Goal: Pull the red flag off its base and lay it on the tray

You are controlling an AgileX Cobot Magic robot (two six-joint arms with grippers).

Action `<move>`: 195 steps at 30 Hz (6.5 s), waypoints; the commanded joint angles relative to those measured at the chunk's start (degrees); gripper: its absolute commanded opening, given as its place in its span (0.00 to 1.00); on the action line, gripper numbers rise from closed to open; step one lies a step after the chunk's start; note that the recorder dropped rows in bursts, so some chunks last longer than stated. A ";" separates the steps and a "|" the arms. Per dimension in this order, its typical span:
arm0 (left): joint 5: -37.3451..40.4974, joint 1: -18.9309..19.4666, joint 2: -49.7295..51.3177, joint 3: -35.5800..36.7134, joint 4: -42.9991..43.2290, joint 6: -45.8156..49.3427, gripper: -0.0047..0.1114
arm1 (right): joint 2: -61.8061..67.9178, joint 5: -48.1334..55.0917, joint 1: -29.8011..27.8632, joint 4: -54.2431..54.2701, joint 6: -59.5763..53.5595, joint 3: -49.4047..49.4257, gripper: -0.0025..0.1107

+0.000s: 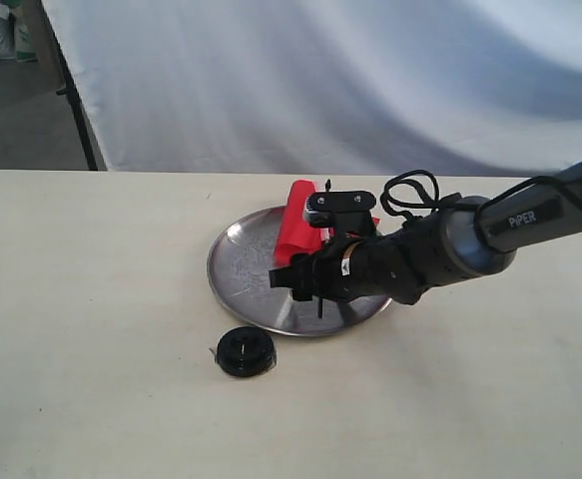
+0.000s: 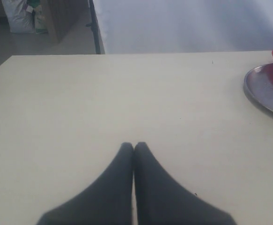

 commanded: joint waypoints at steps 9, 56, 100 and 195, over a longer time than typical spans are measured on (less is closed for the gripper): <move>-0.47 0.06 -0.22 0.23 0.16 -0.39 0.04 | -0.30 10.27 -0.32 0.01 2.92 -5.25 0.84; -0.47 0.06 -0.22 0.23 0.16 -0.39 0.04 | -64.17 -3.55 19.08 -0.07 -6.23 29.29 0.03; -0.47 0.06 -0.22 0.23 0.16 -0.39 0.04 | -111.92 3.79 3.32 -9.43 -7.79 66.62 0.03; -0.47 0.06 -0.22 0.23 0.16 -0.39 0.04 | -124.63 23.61 -20.34 11.32 -28.16 68.94 0.03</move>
